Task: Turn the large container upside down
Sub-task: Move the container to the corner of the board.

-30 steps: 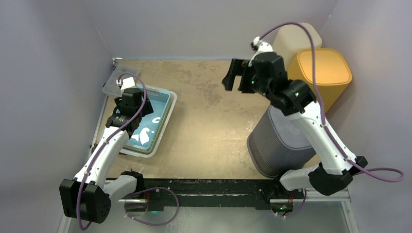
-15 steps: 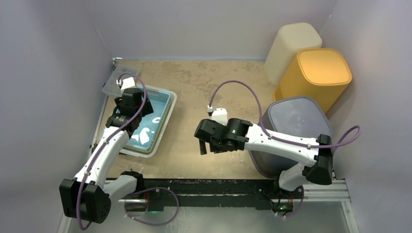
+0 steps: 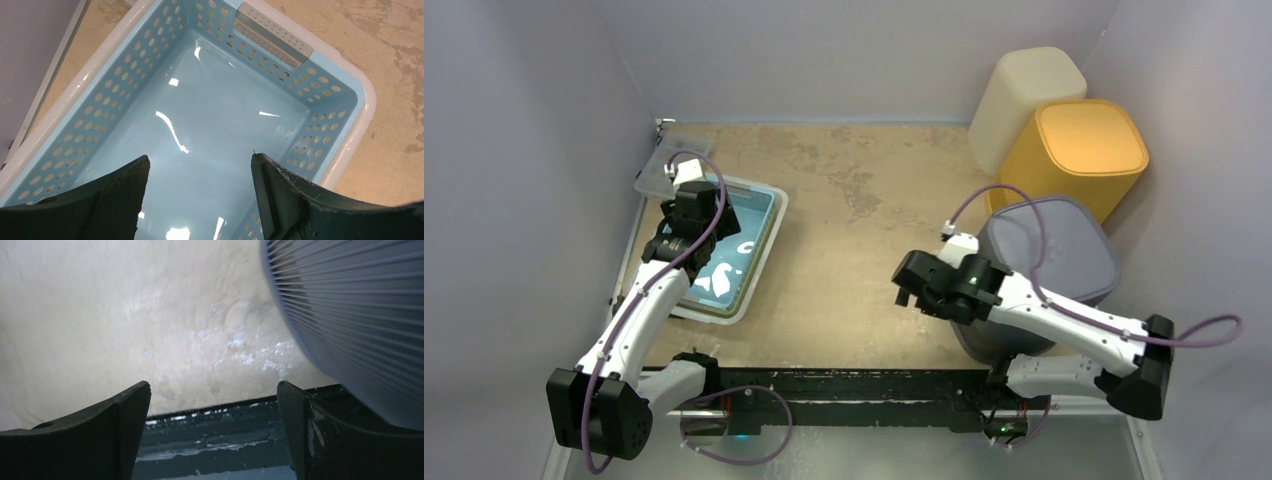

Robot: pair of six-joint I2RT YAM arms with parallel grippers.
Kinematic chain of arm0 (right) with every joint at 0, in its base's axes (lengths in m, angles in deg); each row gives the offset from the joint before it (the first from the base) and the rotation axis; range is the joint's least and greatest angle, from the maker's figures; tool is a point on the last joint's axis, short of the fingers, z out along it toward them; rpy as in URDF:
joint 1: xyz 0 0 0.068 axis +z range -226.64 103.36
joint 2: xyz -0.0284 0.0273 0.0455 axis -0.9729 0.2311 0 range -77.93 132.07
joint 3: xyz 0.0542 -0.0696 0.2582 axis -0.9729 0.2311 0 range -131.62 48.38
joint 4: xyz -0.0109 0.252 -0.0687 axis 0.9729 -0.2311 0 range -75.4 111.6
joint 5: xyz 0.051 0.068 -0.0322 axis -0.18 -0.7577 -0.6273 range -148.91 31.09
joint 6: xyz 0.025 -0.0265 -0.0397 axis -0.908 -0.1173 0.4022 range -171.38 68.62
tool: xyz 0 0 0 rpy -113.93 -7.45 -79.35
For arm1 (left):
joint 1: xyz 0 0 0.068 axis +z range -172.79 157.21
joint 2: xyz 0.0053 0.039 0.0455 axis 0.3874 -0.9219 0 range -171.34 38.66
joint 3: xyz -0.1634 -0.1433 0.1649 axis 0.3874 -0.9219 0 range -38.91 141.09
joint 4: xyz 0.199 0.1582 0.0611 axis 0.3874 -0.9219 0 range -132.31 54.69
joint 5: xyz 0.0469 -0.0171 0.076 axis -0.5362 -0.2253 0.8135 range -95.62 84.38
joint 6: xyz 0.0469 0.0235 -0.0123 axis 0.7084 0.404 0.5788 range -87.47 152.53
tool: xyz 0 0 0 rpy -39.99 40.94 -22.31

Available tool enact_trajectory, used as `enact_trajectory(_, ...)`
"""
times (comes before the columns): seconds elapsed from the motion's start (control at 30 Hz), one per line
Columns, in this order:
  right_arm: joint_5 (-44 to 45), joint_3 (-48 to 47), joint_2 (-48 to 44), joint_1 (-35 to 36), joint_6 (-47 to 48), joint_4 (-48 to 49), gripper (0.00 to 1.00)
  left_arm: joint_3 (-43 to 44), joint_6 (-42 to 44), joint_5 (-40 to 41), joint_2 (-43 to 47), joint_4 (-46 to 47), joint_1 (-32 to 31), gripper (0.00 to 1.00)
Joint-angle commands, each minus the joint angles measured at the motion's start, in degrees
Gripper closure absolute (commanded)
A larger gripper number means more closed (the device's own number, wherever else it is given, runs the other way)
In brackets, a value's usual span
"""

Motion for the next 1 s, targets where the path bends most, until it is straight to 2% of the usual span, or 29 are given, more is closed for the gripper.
enact_trajectory(0.0,4.25,1.58,-7.07,-7.11,-3.65,-2.19,0.01,0.97,0.35,-0.67,-0.02,0.90,0.33,0.27)
enact_trajectory(0.17,5.82,3.12,-11.57,-8.85,-4.76,-2.13,0.01,0.91,0.42,-0.85,-0.27,0.99,0.28,0.27)
enact_trajectory(0.33,5.15,4.32,-11.83,-13.12,-3.09,-2.03,0.01,0.98,0.43,-0.96,-0.24,0.90,0.28,0.27)
enact_trajectory(0.53,4.94,3.51,-11.44,-14.94,-0.42,-2.22,0.01,0.94,0.43,-0.94,-0.23,0.84,0.31,0.27)
enact_trajectory(0.73,2.42,4.12,-13.99,-22.52,4.98,2.03,0.01,0.90,0.40,-1.46,-0.39,0.82,0.31,0.27)
enact_trajectory(0.97,1.27,5.15,-9.76,-32.17,13.77,8.88,0.01,0.91,0.44,-1.49,-0.11,0.59,0.35,0.27)
